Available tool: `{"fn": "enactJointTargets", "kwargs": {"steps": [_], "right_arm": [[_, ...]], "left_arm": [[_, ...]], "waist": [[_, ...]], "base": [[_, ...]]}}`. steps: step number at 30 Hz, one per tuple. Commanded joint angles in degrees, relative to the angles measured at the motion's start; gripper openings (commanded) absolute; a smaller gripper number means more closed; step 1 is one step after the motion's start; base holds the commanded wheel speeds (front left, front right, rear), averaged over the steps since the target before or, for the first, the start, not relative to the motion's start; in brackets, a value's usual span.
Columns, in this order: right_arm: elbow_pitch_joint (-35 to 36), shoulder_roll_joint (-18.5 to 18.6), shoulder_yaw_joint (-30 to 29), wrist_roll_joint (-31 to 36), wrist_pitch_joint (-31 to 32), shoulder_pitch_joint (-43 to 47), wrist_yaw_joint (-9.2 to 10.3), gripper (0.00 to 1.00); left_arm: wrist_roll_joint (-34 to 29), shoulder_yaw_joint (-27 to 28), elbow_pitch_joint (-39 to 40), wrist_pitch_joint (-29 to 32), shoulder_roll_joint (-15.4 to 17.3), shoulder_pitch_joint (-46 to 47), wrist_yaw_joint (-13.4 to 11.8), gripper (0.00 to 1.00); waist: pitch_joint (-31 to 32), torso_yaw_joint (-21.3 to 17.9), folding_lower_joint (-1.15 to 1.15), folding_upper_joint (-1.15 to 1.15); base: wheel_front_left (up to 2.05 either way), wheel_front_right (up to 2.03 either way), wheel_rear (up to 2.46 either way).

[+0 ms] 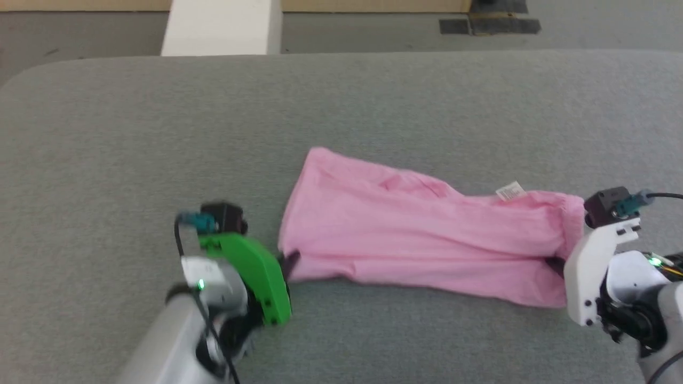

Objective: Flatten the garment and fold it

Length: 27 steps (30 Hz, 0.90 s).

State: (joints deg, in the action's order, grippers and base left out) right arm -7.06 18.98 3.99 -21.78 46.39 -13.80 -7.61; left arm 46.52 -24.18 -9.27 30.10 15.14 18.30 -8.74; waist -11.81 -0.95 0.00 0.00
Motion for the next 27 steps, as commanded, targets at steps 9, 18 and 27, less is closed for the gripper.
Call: {"fn": "enactJointTargets", "kwargs": {"steps": [9,18,27], "right_arm": [[-0.66,7.37,2.07,-5.15,3.10,1.83,0.12,0.00],[-0.74,3.10,-1.17,-4.78,-0.85,2.75,0.12,1.00],[6.01,-7.01,-11.84,2.62,-5.23,7.76,0.12,1.00]], "left_arm": [[2.75,-1.48,9.01,0.84,-1.05,-11.69,-3.57,0.00],[-1.30,0.74,9.70,-5.04,-0.23,-8.54,-4.84,1.00],[-15.13,5.90,8.45,-33.36,3.49,-4.58,-3.08,1.00]], "waist": [[1.44,3.44,0.00,0.00],[2.17,2.95,0.00,0.00],[2.53,1.36,0.00,0.00]], "base": [[0.00,0.00,0.00],[0.00,0.00,0.00],[0.00,0.00,0.00]]}}
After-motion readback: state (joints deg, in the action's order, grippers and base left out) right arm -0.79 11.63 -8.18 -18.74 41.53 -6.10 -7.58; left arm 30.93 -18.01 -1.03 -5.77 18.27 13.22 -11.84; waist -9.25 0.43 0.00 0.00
